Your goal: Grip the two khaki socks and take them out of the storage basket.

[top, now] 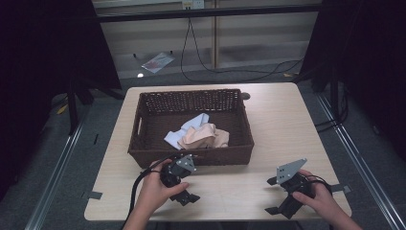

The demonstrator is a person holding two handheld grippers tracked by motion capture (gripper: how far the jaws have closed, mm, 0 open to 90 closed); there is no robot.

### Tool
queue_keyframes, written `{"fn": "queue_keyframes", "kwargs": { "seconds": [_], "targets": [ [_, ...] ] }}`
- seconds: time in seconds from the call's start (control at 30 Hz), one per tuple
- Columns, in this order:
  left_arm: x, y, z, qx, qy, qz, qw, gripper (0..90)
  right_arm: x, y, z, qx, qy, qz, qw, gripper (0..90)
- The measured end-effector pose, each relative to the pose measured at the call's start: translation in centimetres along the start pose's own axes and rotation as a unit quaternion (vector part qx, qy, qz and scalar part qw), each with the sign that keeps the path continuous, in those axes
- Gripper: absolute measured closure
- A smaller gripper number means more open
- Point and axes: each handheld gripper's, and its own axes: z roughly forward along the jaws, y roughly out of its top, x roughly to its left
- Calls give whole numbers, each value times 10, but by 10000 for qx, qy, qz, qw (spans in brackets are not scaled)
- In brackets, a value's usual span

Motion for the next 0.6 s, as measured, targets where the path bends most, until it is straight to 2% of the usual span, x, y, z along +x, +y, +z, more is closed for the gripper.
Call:
{"fn": "queue_keyframes", "kwargs": {
  "seconds": [0.3,0.6],
  "targets": [
    [0,5,-4,-19,-84,-24,10000,54,-2,0,0,2,-31,14,10000,18],
    [0,15,-15,-24,-189,82,9998,53,-3,-1,-1,-33,-56,10,10000,18]
  ]
}}
